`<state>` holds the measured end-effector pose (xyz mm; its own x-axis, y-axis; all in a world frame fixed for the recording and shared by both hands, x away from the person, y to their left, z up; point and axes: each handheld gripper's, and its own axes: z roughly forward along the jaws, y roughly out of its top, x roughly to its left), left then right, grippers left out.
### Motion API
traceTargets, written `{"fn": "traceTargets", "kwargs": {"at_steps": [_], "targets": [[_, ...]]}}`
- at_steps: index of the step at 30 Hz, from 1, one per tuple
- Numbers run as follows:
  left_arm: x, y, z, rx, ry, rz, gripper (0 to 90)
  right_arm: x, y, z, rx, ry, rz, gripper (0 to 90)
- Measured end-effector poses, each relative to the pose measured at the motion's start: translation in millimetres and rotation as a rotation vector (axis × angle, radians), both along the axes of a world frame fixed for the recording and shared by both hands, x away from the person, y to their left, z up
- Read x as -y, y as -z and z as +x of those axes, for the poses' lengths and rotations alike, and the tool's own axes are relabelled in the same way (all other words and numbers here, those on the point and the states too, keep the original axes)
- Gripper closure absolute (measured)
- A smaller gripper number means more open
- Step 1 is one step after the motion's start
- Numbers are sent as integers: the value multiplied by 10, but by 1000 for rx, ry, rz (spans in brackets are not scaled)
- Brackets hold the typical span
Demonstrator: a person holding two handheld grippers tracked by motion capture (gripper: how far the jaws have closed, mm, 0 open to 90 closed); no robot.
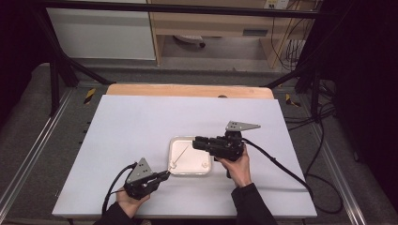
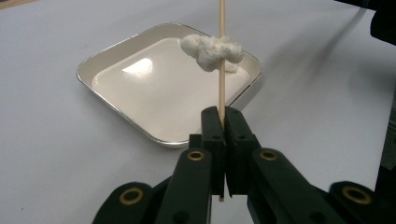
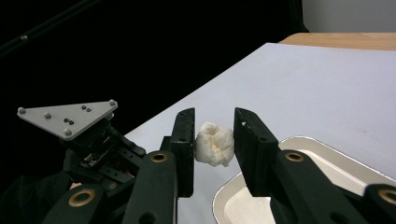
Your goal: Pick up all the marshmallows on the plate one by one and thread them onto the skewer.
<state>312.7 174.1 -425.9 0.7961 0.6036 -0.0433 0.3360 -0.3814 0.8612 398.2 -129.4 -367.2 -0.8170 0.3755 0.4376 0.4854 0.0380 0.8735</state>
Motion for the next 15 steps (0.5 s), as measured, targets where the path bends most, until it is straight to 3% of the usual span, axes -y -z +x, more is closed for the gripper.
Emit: {"fn": "traceTargets", "kwargs": {"at_steps": [15], "targets": [[17,5,-5,0,10,4,883,-83,69,41,-37,-24,38,705]]}}
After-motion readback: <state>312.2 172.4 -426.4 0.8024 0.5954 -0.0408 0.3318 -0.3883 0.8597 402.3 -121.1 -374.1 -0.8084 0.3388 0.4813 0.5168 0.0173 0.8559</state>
